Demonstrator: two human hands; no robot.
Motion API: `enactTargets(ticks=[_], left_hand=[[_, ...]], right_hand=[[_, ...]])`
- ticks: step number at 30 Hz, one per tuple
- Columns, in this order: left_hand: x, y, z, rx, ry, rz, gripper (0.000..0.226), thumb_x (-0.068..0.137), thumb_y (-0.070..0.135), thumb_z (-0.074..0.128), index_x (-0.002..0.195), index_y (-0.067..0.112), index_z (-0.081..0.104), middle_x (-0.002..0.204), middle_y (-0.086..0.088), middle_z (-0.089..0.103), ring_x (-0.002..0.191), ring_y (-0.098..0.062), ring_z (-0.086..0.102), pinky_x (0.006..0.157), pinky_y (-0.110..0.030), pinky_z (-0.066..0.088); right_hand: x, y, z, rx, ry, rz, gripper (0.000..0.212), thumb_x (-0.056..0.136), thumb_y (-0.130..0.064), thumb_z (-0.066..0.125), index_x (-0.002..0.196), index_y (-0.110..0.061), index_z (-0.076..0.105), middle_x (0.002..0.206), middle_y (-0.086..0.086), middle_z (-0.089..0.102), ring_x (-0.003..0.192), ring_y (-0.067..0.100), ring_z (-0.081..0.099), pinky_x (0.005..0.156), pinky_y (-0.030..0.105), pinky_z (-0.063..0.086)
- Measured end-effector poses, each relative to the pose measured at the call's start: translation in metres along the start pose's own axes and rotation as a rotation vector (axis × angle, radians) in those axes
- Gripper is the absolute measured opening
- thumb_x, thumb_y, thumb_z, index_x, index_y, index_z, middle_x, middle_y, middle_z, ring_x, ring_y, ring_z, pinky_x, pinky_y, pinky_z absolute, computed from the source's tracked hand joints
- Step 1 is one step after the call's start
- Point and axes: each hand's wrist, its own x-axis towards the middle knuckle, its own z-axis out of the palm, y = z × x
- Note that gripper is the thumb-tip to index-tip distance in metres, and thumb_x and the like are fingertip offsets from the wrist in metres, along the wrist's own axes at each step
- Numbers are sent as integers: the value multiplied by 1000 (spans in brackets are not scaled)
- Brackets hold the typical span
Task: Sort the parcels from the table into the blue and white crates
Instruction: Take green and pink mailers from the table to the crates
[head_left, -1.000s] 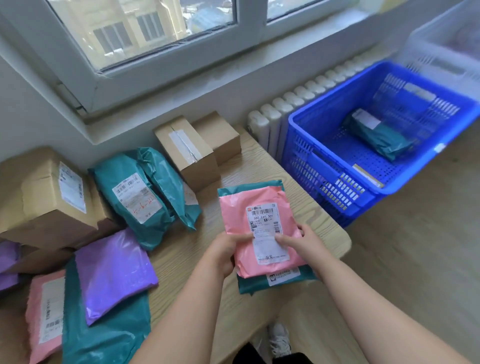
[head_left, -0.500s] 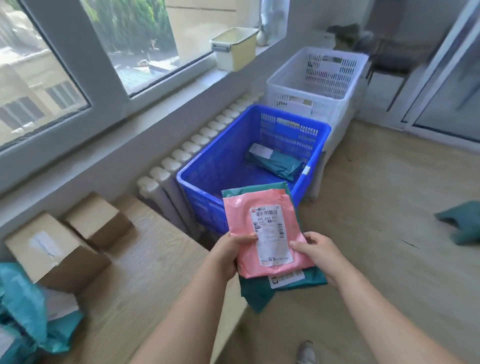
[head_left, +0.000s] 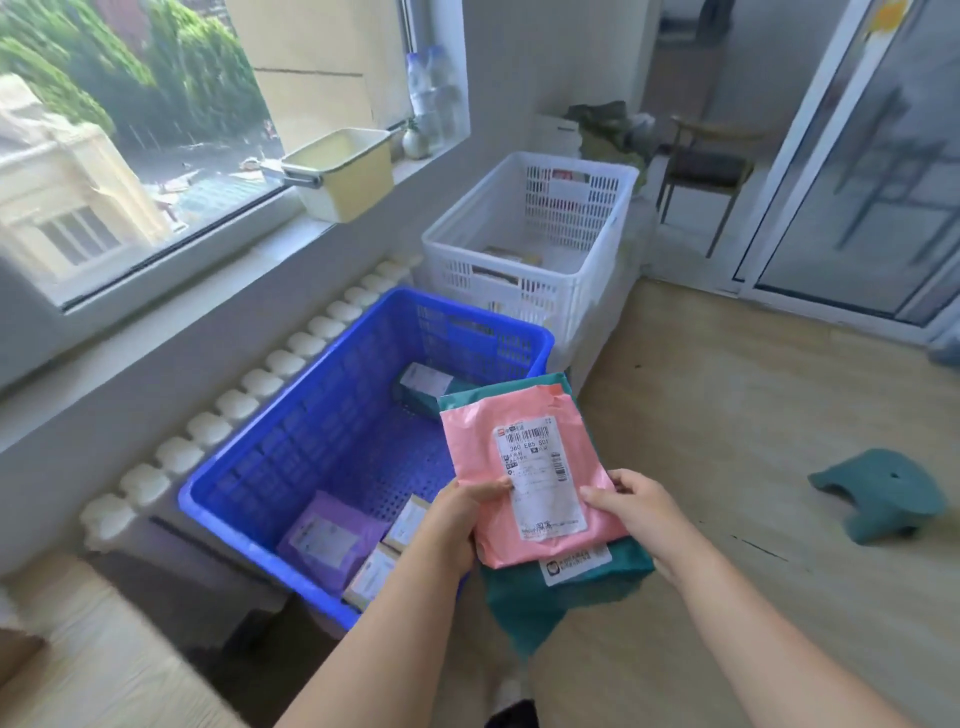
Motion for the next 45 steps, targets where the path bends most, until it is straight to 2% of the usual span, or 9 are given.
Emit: enactTargets(ticks=[4,9,18,23,31,35,39,43,45], left_hand=[[53,31,34,29,-17,-8,64,58,16,79,120,4,65,108,-19,74,103,-39,70,92,-60,53],[150,91,91,56,-29,-51,74,48,22,83,119,8,66,107,-17,75,102,-38,70,92,-60,53],[265,177,196,89,-62,-75,64,56,18,78,118,6,65,108,-18,74,104,-37,70,93,-58,53],[329,217,238,36,-8,-64,37,82,8,75,116,2,65,106,-18,74,101,-36,70,94,-53,54],[416,287,302,-135,133,12,32,85,6,72,115,5,62,107,-21,73,102,-40,69,88,-54,57],[452,326,305,-236,206,91,59,65,11,80,121,6,64,108,-19,74,103,-38,70,92,-58,54],[487,371,291,-261,247,163,32,86,4,71,117,5,63,110,-19,73,103,-38,70,90,-53,56],[526,408,279,-285,267,173,36,87,4,71,122,3,62,109,-19,73,102,-38,71,90,-55,56],[543,425,276,-293,281,164,35,87,6,72,120,4,62,104,-17,75,91,-34,74,76,-48,62]], right_hand=[[54,-25,-23,-2,22,14,19,87,-14,73,105,-11,69,95,4,77,88,22,74,77,32,57],[153,-77,-61,7,79,23,14,87,-12,72,101,-11,69,94,5,76,75,13,71,60,19,51],[278,-153,-136,13,133,23,11,89,-11,70,100,-11,68,91,3,75,71,10,69,52,14,48],[362,-194,-167,-7,79,3,16,90,-17,71,104,-11,67,94,3,75,79,15,72,60,22,52],[502,-278,-204,-69,-145,-54,25,86,-21,76,108,-17,67,98,-2,77,88,14,73,74,27,55],[561,-320,-193,-128,-232,-96,25,87,-20,75,110,-17,67,102,-2,76,92,14,72,78,27,55],[615,-359,-169,-195,-279,-141,25,87,-24,74,111,-20,67,103,-6,75,96,13,71,86,31,56],[665,-391,-145,-242,-312,-165,23,87,-21,74,109,-18,68,98,-5,77,91,11,73,84,31,57],[690,-406,-136,-265,-314,-166,21,87,-17,74,108,-16,68,99,-3,76,91,12,73,83,31,58]])
